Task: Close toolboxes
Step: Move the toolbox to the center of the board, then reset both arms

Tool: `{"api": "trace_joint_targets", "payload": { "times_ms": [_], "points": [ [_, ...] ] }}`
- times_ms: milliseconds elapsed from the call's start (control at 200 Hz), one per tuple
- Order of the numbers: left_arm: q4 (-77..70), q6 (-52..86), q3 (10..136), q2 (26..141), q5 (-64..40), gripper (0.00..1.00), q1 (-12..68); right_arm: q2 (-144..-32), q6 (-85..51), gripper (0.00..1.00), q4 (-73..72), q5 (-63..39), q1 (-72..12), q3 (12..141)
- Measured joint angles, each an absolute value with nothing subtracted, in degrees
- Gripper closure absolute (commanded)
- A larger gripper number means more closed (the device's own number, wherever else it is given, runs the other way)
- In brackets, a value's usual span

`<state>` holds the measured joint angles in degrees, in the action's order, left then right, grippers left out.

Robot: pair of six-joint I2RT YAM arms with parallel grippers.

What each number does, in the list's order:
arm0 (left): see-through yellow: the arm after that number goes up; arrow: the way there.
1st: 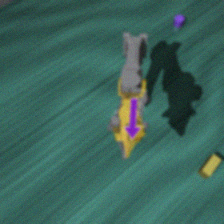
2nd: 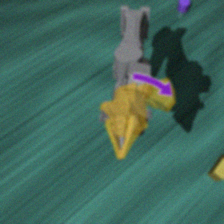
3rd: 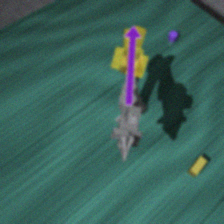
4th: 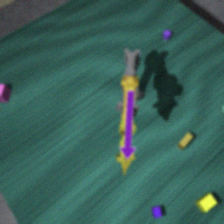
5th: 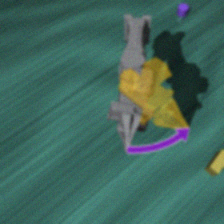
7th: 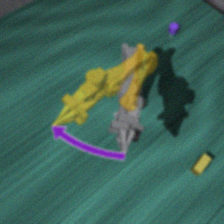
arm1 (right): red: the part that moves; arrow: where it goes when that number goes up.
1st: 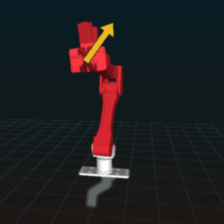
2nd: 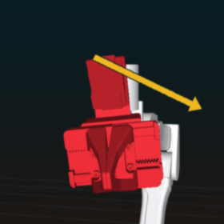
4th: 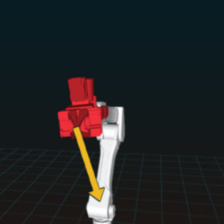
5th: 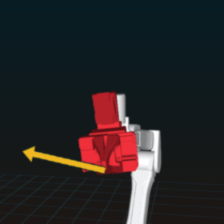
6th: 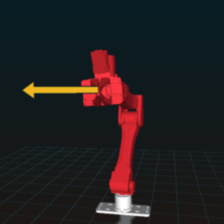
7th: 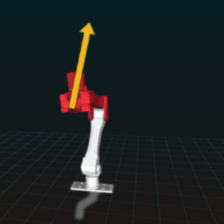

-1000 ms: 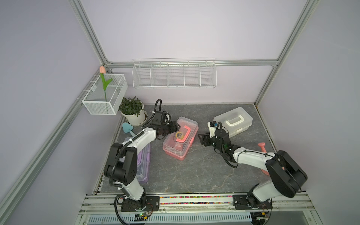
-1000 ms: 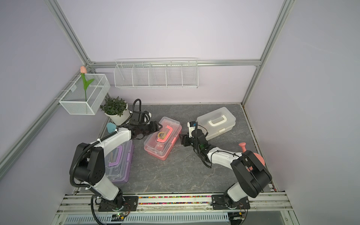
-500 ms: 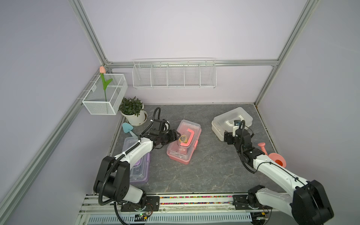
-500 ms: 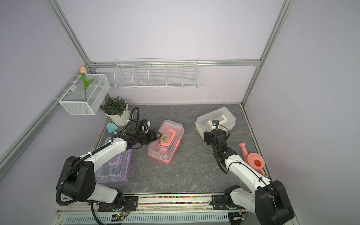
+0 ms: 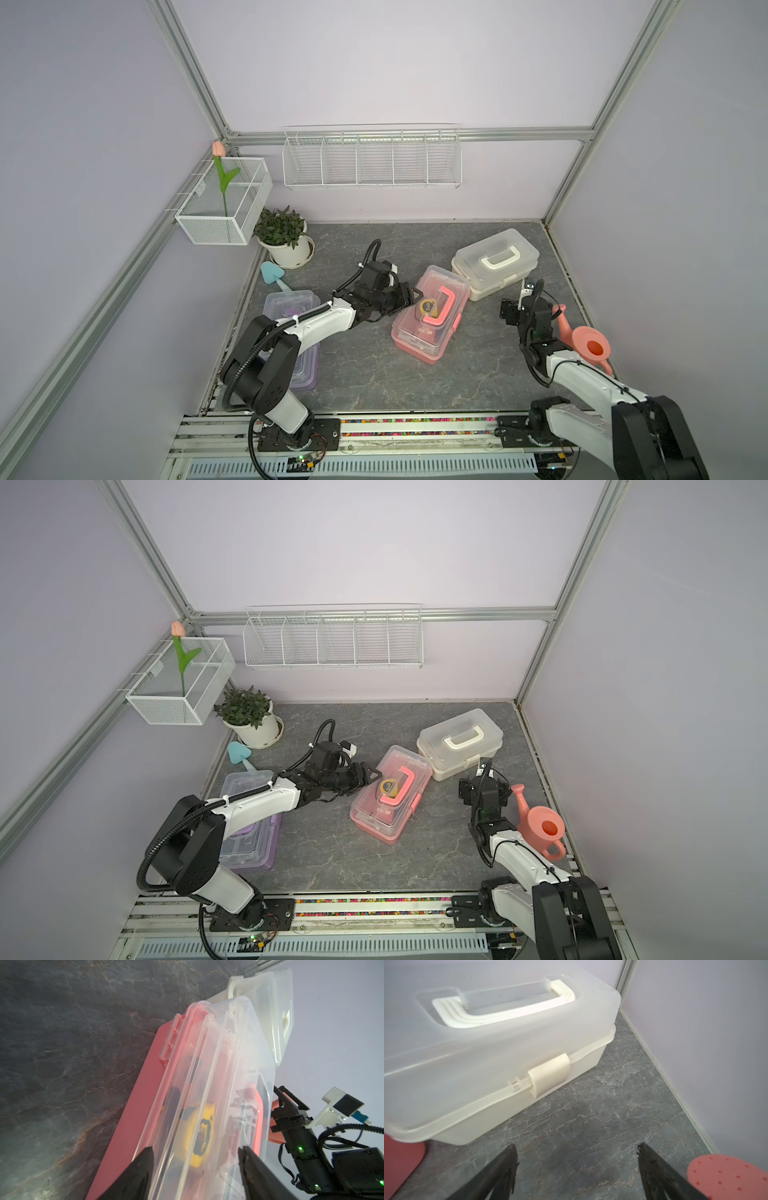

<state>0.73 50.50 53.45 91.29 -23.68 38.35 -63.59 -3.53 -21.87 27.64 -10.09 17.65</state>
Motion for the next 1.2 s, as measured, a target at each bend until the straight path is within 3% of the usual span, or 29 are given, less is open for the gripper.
{"api": "trace_joint_targets", "payload": {
  "times_ms": [165, 365, 640, 870, 910, 1200],
  "points": [
    [6.3, 46.3, 53.8, 88.9, -16.9, 0.28, 38.5, -66.8, -1.8, 0.07, -29.4, 27.6, -9.5, 16.5],
    [14.9, 36.9, 55.4, 81.8, 0.3, 0.25, 33.6, -72.9, -0.2, 0.06, -41.1, 25.9, -8.7, 16.4],
    [10.5, 21.1, 53.3, 81.3, 24.5, 0.23, 24.9, -85.2, 4.0, 0.04, -52.0, 22.9, -7.8, 17.1],
    [0.0, 9.4, 44.9, 81.8, 28.3, 0.23, 17.8, -88.7, 3.2, 0.0, -58.4, 17.9, -3.6, 17.3],
    [-2.4, 7.9, 43.3, 81.8, 28.3, 0.23, 16.3, -88.8, 3.0, 0.11, -57.1, 17.5, -3.4, 17.4],
    [-24.9, 3.0, 35.1, 82.5, 25.6, 0.24, 9.2, -89.0, 1.3, 0.11, -56.4, 17.4, -2.8, 18.7]
  ]
}}
